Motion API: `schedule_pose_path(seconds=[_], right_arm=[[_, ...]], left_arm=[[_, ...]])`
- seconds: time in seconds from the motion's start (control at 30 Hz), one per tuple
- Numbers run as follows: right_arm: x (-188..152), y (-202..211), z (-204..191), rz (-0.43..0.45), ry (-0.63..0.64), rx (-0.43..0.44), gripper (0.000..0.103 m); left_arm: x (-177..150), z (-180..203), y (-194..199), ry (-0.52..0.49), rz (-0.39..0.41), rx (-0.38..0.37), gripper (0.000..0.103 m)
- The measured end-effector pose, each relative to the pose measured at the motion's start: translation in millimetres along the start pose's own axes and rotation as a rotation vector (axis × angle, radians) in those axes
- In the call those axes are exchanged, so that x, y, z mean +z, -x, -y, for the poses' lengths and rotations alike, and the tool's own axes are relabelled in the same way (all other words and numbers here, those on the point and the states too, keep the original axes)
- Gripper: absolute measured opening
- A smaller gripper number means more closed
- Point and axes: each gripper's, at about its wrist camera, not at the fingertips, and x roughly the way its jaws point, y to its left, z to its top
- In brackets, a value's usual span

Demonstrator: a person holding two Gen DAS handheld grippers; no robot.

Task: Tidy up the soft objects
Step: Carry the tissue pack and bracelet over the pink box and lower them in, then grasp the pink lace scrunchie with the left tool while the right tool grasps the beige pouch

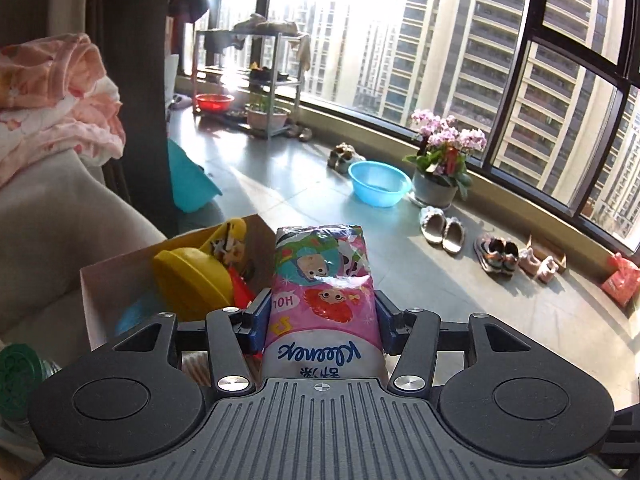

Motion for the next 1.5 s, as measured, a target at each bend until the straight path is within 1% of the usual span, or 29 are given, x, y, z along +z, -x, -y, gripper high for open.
schedule_pose_path(seconds=[0.07,0.1,0.17,0.23,0.27,0.33,0.4,0.47,0.5,0.57,0.6,0.63,0.7,0.77,0.83,0.87,0.93,1.0,1.03,1.07,1.13,1.17,1.23,1.3,1.37,1.43,1.47,1.5], right_arm=[[-1.6,-9.3,4.8,-0.025,-0.005,0.002,0.017],[-1.8,-14.3,6.8,-0.037,-0.005,0.004,0.017],[0.2,-26.3,11.3,-0.064,-0.004,0.003,0.017],[5.0,-39.9,13.1,-0.087,-0.002,0.011,0.017],[9.1,-46.7,13.4,-0.1,0.0,0.016,0.017],[22.6,-61.8,12.2,-0.109,0.008,0.021,0.017],[46.7,-71.2,11.6,-0.075,0.009,0.024,0.017],[69.5,-75.5,13.6,-0.03,0.014,0.017,0.017],[85.3,-80.5,14.9,-0.003,0.013,0.0,0.017],[106.3,-92.7,19.7,-0.001,-0.006,-0.003,0.017],[112.5,-100.0,22.0,-0.013,-0.018,0.004,0.017],[117.1,-109.8,24.1,-0.037,-0.034,0.009,0.017],[116.6,-139.0,25.9,-0.12,-0.053,-0.004,0.017],[106.7,-161.1,25.4,-0.191,-0.073,-0.052,0.02],[87.4,-173.4,22.0,-0.253,-0.071,-0.058,0.02],[81.8,-175.0,20.1,-0.255,-0.064,-0.067,0.02],[82.0,-173.7,18.8,-0.248,-0.047,-0.08,0.023],[88.1,-168.9,21.2,-0.237,-0.062,-0.078,0.028],[93.4,-163.3,23.1,-0.219,-0.07,-0.079,0.034],[97.7,-159.7,23.1,-0.203,-0.071,-0.081,0.039],[105.5,-151.2,20.7,-0.169,-0.073,-0.082,0.046],[109.0,-147.5,18.9,-0.158,-0.075,-0.081,0.049],[114.9,-142.5,12.4,-0.151,-0.071,-0.073,0.052],[121.4,-139.6,5.8,-0.156,-0.067,-0.077,0.052],[132.2,-134.4,0.4,-0.163,-0.063,-0.092,0.053],[147.9,-125.4,-4.5,-0.155,-0.056,-0.101,0.057],[158.2,-119.8,-8.3,-0.14,-0.046,-0.101,0.059],[172.1,-112.0,-14.8,-0.112,-0.03,-0.099,0.06]], left_arm=[[-9.4,-11.7,-28.0,-0.034,-0.076,0.079,0.057],[-18.3,-19.8,-36.8,-0.06,-0.112,0.104,0.059],[-27.0,-27.5,-35.5,-0.09,-0.092,0.077,0.059],[-31.4,-36.2,-28.6,-0.092,-0.071,0.071,0.059],[-33.7,-40.9,-21.6,-0.078,-0.047,0.066,0.06],[-40.6,-48.2,-4.8,-0.02,-0.01,0.013,0.06],[-47.6,-54.8,9.1,0.006,0.017,-0.029,0.06],[-52.4,-57.0,22.5,-0.004,0.044,-0.044,0.06],[-53.9,-58.7,27.3,-0.006,0.059,-0.049,0.06],[-56.3,-62.6,37.2,0.007,0.101,-0.063,0.059],[-57.3,-63.4,42.1,0.019,0.129,-0.066,0.056],[-58.0,-63.8,46.7,0.025,0.151,-0.066,0.056],[-57.9,-64.9,56.4,0.037,0.19,-0.066,0.056],[-58.4,-67.2,62.5,0.055,0.198,-0.061,0.056],[-61.1,-68.3,69.1,0.059,0.171,-0.083,0.054],[-62.5,-68.1,70.4,0.055,0.152,-0.095,0.052],[-69.6,-64.8,72.2,0.039,0.099,-0.117,0.043],[-75.6,-63.3,68.0,0.035,0.061,-0.129,0.04],[-76.8,-62.8,64.6,0.035,0.048,-0.127,0.04],[-77.8,-63.5,58.3,0.038,0.038,-0.11,0.04],[-74.4,-68.0,43.6,0.074,0.016,-0.067,0.042],[-71.6,-71.5,37.1,0.1,0.013,-0.071,0.045],[-64.8,-76.3,26.2,0.132,-0.008,-0.071,0.045],[-60.5,-78.2,25.4,0.147,-0.016,-0.028,0.042],[-55.8,-84.7,40.6,0.171,-0.006,-0.047,0.042],[-47.5,-95.0,70.4,0.181,0.017,-0.067,0.042],[-41.9,-101.2,89.0,0.17,0.029,-0.056,0.042],[-34.6,-108.3,109.5,0.151,0.042,-0.028,0.042]])
